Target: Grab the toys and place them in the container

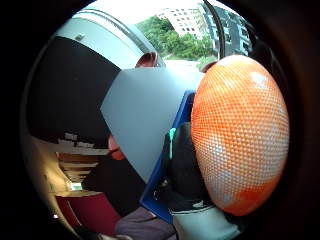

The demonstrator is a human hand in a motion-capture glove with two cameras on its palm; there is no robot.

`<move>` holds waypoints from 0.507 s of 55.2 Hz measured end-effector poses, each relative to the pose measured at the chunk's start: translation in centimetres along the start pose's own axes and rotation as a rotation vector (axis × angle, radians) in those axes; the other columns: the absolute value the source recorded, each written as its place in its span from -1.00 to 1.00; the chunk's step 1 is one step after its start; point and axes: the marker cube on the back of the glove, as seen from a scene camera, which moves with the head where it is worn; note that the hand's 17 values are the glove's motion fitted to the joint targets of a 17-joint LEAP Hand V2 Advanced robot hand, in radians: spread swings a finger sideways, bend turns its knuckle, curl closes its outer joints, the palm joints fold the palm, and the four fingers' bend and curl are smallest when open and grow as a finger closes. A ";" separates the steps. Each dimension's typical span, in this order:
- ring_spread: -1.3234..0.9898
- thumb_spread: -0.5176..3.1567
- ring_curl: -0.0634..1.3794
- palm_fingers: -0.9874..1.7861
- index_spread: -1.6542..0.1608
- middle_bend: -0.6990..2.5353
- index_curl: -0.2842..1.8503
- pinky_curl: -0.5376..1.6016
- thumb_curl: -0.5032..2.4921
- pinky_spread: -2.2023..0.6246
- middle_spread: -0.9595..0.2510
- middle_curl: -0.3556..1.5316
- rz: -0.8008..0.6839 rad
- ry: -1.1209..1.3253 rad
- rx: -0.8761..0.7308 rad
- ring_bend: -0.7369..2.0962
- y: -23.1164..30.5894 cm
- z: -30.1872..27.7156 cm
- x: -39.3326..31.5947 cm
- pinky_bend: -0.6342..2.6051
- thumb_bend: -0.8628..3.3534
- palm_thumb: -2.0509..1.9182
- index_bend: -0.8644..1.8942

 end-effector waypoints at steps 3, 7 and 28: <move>-0.07 -0.02 -0.14 -0.01 0.58 0.07 0.14 0.20 -0.34 0.28 0.30 0.06 -0.042 -0.070 -0.076 0.56 0.2 0.8 -0.7 0.06 -0.61 0.03 -0.21; -0.03 -0.02 -0.19 -0.33 0.57 -0.12 0.10 0.18 -0.36 0.34 0.35 -0.04 -0.007 -0.134 -0.142 0.45 0.2 1.4 -2.1 0.09 -0.61 0.01 -0.23; 0.16 -0.07 -0.60 -0.47 0.56 -0.47 -0.24 -0.05 -0.48 0.56 0.54 -0.24 -0.114 -0.155 -0.142 -0.06 0.5 2.2 -3.6 -0.11 -0.63 -0.03 -0.31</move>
